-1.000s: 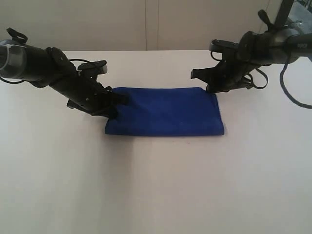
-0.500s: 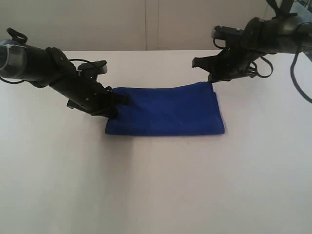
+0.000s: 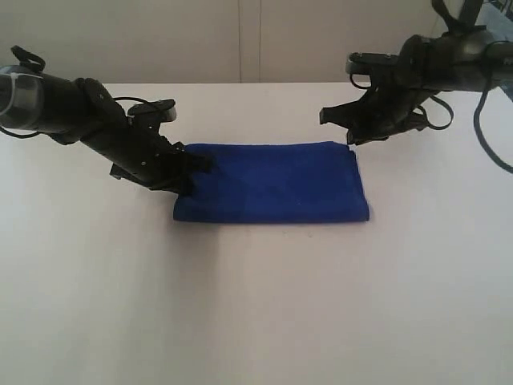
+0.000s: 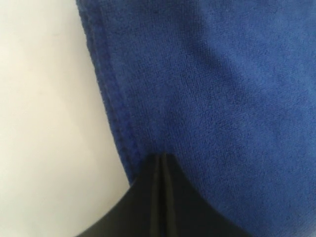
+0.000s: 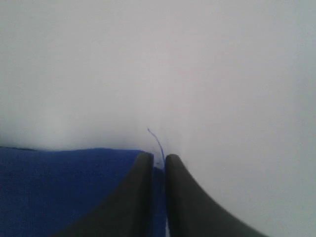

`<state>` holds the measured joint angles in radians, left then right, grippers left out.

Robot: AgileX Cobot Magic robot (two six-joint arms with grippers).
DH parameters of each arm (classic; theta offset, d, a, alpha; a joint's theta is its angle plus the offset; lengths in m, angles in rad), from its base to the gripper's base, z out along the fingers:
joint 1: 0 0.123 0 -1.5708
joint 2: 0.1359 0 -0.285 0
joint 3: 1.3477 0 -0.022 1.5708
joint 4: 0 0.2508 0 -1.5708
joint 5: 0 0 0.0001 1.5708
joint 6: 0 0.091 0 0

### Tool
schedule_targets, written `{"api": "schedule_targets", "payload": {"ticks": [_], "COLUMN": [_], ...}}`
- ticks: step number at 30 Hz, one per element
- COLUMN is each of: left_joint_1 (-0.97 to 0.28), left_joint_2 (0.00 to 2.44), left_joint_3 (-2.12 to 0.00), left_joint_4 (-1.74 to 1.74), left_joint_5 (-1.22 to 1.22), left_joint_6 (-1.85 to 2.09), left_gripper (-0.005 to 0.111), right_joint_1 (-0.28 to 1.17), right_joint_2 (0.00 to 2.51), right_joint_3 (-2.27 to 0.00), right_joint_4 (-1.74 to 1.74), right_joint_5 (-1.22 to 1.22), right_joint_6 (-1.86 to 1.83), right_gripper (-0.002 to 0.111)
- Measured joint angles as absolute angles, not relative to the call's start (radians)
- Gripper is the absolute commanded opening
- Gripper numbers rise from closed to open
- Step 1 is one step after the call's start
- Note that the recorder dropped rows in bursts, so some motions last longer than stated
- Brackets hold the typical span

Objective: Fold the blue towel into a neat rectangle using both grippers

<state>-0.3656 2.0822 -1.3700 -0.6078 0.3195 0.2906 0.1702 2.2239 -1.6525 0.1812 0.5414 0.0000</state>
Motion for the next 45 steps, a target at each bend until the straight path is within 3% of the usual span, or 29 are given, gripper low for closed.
{"api": "schedule_targets", "payload": {"ticks": [3,6,7,10,33,45], "left_joint_1": [-0.366,-0.366,-0.366,-0.366,-0.366,-0.366], "left_joint_2": [2.082,2.082,2.082,2.082,2.082,2.082], "left_joint_3": [-1.37,-1.37,-1.37,-1.37,-1.37,-1.37], "left_joint_4": [-0.608,-0.608,-0.608,-0.608,-0.608,-0.608], "left_joint_5": [0.319,0.319,0.319,0.319,0.321,0.323], "left_joint_6": [0.291,0.291,0.291,0.291,0.293,0.293], "left_gripper": [0.0,0.0,0.0,0.0,0.0,0.0], "right_joint_1": [0.17,0.17,0.17,0.174,0.22,0.22], "right_joint_2": [2.23,2.23,2.227,2.219,2.26,2.259], "right_joint_3": [-1.653,-1.653,-1.653,-1.653,-1.653,-1.653], "right_joint_4": [0.178,0.178,0.195,0.259,0.27,0.24], "right_joint_5": [0.521,0.502,0.497,0.496,0.394,0.594], "right_joint_6": [0.0,0.0,0.0,0.0,0.0,-0.005], "right_gripper": [0.038,0.036,0.031,0.0,0.0,0.0]}}
